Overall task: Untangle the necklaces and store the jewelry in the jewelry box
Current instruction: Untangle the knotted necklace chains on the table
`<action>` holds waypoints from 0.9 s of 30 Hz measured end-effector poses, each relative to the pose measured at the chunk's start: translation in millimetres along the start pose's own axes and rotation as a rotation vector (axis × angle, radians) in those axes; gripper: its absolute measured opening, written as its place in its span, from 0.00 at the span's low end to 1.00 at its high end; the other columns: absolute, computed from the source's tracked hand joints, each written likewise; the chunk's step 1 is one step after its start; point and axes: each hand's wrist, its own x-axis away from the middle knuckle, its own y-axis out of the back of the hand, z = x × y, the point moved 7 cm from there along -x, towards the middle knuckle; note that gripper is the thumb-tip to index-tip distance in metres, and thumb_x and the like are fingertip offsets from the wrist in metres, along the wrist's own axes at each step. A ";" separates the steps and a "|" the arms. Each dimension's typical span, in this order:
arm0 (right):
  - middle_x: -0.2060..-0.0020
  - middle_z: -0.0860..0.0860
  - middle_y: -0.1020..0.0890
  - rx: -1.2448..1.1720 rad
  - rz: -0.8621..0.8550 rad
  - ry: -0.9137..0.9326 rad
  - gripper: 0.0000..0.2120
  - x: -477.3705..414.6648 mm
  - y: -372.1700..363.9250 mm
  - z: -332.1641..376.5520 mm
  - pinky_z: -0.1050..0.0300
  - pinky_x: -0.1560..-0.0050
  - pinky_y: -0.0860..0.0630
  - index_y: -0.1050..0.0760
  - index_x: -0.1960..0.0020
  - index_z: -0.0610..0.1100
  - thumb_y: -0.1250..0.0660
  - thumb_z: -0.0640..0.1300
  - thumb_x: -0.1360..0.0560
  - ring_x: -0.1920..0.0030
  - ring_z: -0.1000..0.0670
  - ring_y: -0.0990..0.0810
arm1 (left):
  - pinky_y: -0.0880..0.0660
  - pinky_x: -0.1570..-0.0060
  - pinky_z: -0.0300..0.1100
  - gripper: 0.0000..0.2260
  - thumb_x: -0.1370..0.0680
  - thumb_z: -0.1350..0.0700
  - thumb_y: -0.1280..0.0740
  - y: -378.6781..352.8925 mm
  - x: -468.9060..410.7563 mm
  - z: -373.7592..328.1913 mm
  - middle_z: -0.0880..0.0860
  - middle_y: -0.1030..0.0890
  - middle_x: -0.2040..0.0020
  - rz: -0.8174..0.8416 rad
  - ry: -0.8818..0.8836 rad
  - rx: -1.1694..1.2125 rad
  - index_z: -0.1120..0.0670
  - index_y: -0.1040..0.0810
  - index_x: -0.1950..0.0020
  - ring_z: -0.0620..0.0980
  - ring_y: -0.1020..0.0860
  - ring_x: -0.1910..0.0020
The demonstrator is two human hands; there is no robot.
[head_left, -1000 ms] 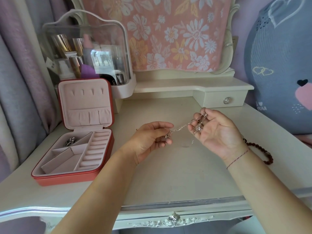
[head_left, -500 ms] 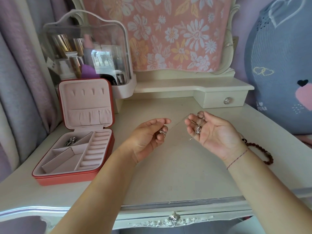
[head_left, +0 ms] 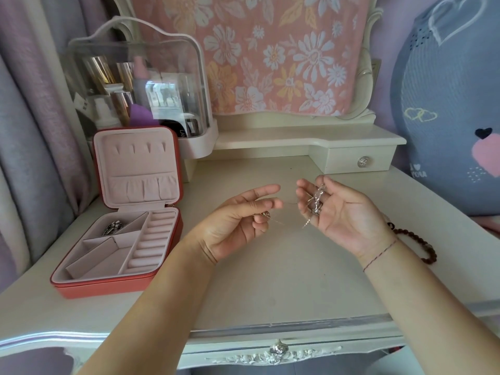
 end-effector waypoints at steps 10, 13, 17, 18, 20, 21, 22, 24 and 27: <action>0.62 0.52 0.15 1.242 -0.069 0.216 0.10 4.0 -2.5 -6.3 0.54 0.56 0.24 0.18 0.60 0.45 0.33 0.46 0.23 0.63 0.49 0.21 | 0.29 0.69 0.29 0.20 0.27 0.68 0.38 -6.7 2.7 -7.3 0.57 0.19 0.39 0.099 -0.049 0.071 0.59 0.25 0.36 0.40 0.30 0.74; 0.63 0.54 0.17 1.426 -0.057 0.317 0.14 6.6 -10.1 -5.3 0.54 0.52 0.26 0.20 0.67 0.48 0.34 0.49 0.23 0.60 0.54 0.20 | 0.27 0.67 0.29 0.19 0.27 0.67 0.36 -6.8 2.7 -7.4 0.57 0.20 0.38 0.113 -0.050 0.077 0.60 0.25 0.36 0.40 0.29 0.73; 0.58 0.56 0.20 1.527 -0.079 0.481 0.08 8.3 -15.8 -3.8 0.60 0.48 0.29 0.21 0.64 0.49 0.30 0.48 0.27 0.52 0.58 0.22 | 0.25 0.63 0.31 0.20 0.26 0.67 0.38 -5.8 1.8 -6.0 0.57 0.21 0.37 0.116 -0.045 0.055 0.61 0.27 0.34 0.40 0.26 0.70; 0.56 0.57 0.21 1.506 -0.076 0.500 0.04 8.7 -17.4 -3.6 0.62 0.48 0.29 0.21 0.61 0.50 0.30 0.46 0.28 0.51 0.58 0.23 | 0.24 0.62 0.32 0.21 0.26 0.68 0.38 -6.0 1.6 -5.8 0.57 0.21 0.38 0.110 -0.046 0.051 0.61 0.27 0.33 0.41 0.25 0.70; 0.56 0.58 0.22 1.395 -0.035 0.491 0.04 9.9 -20.9 -4.6 0.64 0.50 0.29 0.22 0.58 0.50 0.31 0.41 0.27 0.52 0.58 0.23 | 0.23 0.60 0.34 0.22 0.27 0.68 0.38 -6.7 1.6 -5.6 0.57 0.21 0.38 0.088 -0.045 0.043 0.62 0.28 0.33 0.43 0.24 0.67; 0.57 0.60 0.21 1.320 -0.007 0.464 0.06 10.5 -22.7 -5.5 0.66 0.52 0.29 0.22 0.57 0.49 0.32 0.38 0.26 0.55 0.59 0.23 | 0.23 0.59 0.35 0.23 0.28 0.68 0.38 -7.2 1.8 -5.5 0.57 0.21 0.38 0.076 -0.045 0.038 0.62 0.29 0.32 0.45 0.23 0.65; 0.60 0.61 0.21 1.256 0.024 0.424 0.07 10.8 -24.8 -6.8 0.67 0.55 0.29 0.22 0.56 0.47 0.33 0.36 0.26 0.58 0.60 0.24 | 0.23 0.59 0.36 0.24 0.28 0.69 0.38 -7.6 2.2 -5.5 0.57 0.21 0.38 0.063 -0.043 0.033 0.62 0.29 0.32 0.46 0.22 0.63; 0.62 0.61 0.20 1.155 0.099 0.355 0.06 10.5 -28.7 -10.5 0.67 0.57 0.29 0.22 0.54 0.43 0.34 0.34 0.26 0.60 0.59 0.24 | 0.21 0.58 0.37 0.25 0.29 0.70 0.37 -7.0 2.4 -5.3 0.57 0.22 0.36 0.036 -0.042 0.020 0.62 0.30 0.31 0.47 0.19 0.58; 0.59 0.57 0.21 1.081 0.143 0.336 0.11 10.3 -29.6 -13.4 0.61 0.54 0.27 0.26 0.49 0.44 0.32 0.38 0.31 0.58 0.55 0.23 | 0.20 0.56 0.37 0.26 0.28 0.73 0.35 -5.1 2.0 -6.5 0.58 0.23 0.34 -0.010 -0.064 0.005 0.62 0.31 0.30 0.49 0.17 0.51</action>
